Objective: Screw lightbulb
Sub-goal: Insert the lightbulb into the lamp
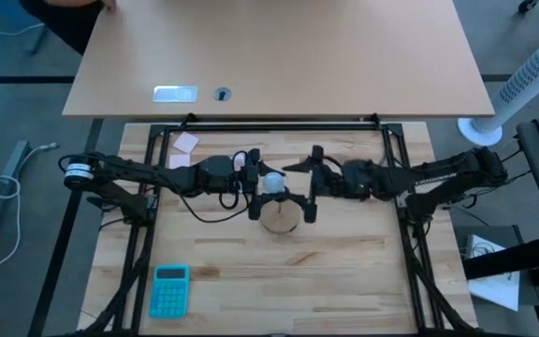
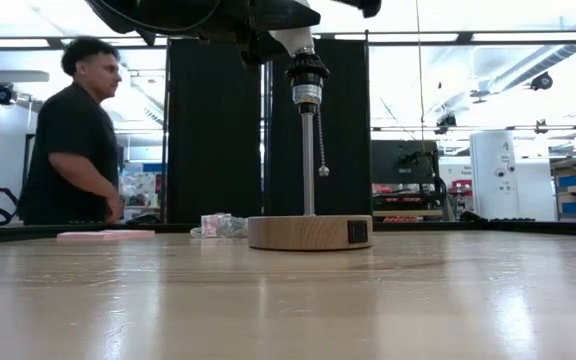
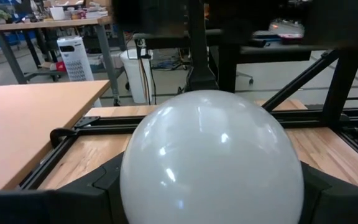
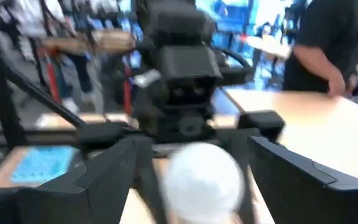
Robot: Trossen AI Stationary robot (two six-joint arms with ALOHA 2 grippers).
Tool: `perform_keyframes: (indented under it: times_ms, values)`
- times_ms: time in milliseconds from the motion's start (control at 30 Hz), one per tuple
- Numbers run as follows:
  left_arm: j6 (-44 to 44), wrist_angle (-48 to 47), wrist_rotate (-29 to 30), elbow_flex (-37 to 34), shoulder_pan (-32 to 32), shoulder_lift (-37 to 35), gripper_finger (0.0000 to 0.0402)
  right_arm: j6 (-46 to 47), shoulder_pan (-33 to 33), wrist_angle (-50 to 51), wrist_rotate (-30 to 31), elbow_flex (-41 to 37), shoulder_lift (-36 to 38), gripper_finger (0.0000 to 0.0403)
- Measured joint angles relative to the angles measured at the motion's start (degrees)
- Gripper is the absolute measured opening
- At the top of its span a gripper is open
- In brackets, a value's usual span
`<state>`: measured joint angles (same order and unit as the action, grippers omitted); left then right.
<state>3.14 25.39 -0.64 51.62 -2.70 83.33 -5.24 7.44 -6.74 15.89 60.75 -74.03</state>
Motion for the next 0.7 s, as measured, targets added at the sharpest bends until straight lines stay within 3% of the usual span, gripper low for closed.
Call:
perform_keyframes:
  times_ms: [300,700]
  values:
    - [-0.10,-0.31,0.08,0.00,-0.02,0.00,0.0253,-2.05,-5.42,19.41,-7.16,17.33,-7.66,0.0299]
    - [-0.19,-0.43,0.07,0.00,-0.02,0.00,0.0253,-1.01,-6.54,22.69,-8.66,23.47,-12.86,0.0271]
